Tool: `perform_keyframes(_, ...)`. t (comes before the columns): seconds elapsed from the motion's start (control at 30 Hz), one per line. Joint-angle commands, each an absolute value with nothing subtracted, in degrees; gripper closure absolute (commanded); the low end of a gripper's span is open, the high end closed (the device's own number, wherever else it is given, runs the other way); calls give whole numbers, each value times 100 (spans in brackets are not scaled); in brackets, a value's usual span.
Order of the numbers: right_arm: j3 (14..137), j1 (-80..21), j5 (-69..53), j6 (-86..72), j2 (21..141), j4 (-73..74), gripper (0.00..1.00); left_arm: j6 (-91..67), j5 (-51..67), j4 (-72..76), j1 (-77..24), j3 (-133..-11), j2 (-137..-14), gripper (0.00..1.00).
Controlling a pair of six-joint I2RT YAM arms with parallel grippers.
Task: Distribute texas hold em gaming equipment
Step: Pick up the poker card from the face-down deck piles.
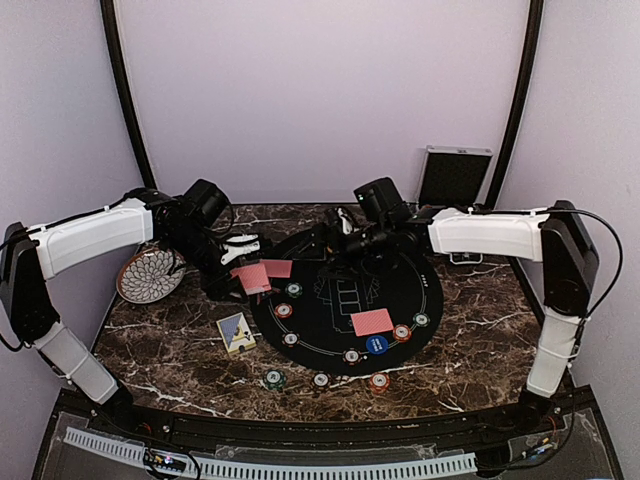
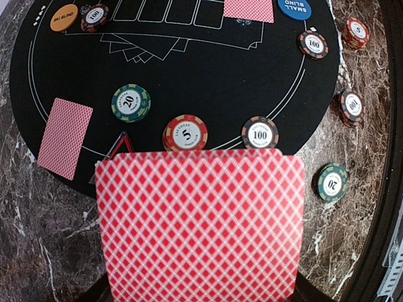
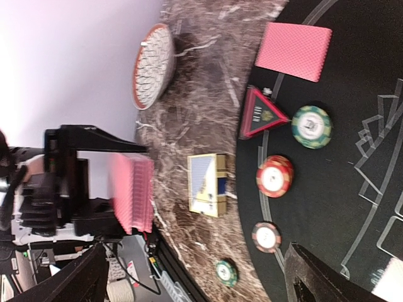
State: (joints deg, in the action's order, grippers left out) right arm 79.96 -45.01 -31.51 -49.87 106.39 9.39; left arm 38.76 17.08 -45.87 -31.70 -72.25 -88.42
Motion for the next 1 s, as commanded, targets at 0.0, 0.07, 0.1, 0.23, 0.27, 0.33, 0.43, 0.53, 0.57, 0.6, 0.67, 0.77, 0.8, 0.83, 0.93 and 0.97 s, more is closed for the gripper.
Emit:
perform_keyframes(0.0,8322,-4703,-3347,-5224,10874,359,1,3891,1822,-4554,-3155,-7400,-8718,100)
perform_keyframes(0.07,8432,-4788,-3407,-5229,10977,335,1,3893,1834,-4591,-3156,-7445,-8758,100)
perform_keyframes(0.1,8490,-4832,-3444,-5242,11037,340,1,3889,1841,-4602,-3156,-7458,-8777,100)
perform_keyframes(0.23,8695,-4944,-3634,-5284,11311,341,1,3893,1854,-4581,-3157,-7484,-8782,100)
perform_keyframes(0.27,8727,-4968,-3670,-5293,11367,338,1,3894,1854,-4580,-3156,-7487,-8777,100)
perform_keyframes(0.33,8758,-5006,-3754,-5370,11449,227,1,3901,1853,-4587,-3155,-7488,-8772,100)
perform_keyframes(0.43,8793,-5067,-3853,-5499,11556,29,1,3907,1869,-4604,-3155,-7467,-8751,100)
perform_keyframes(0.53,8826,-5112,-3916,-5614,11639,-238,1,3926,1863,-4629,-3155,-7450,-8733,100)
perform_keyframes(0.57,8856,-5127,-3926,-5638,11678,-270,2,3927,1863,-4635,-3155,-7446,-8730,100)
perform_keyframes(0.6,8892,-5144,-3940,-5658,11714,-299,1,3928,1861,-4646,-3151,-7445,-8728,100)
perform_keyframes(0.67,8963,-5168,-3974,-5703,11790,-364,1,3929,1862,-4656,-3156,-7444,-8722,100)
perform_keyframes(0.77,9091,-5198,-4043,-5787,11942,-440,1,3928,1867,-4672,-3151,-7459,-8718,100)
perform_keyframes(0.8,9149,-5210,-4055,-5791,12001,-416,1,3929,1864,-4675,-3154,-7461,-8714,100)
perform_keyframes(0.83,9210,-5219,-4066,-5784,12060,-389,1,3929,1864,-4680,-3159,-7462,-8712,100)
perform_keyframes(0.93,9348,-5251,-4100,-5828,12221,-405,1,3929,1872,-4691,-3155,-7466,-8693,100)
perform_keyframes(0.97,9375,-5262,-4110,-5862,12266,-457,1,3929,1876,-4697,-3155,-7470,-8688,100)
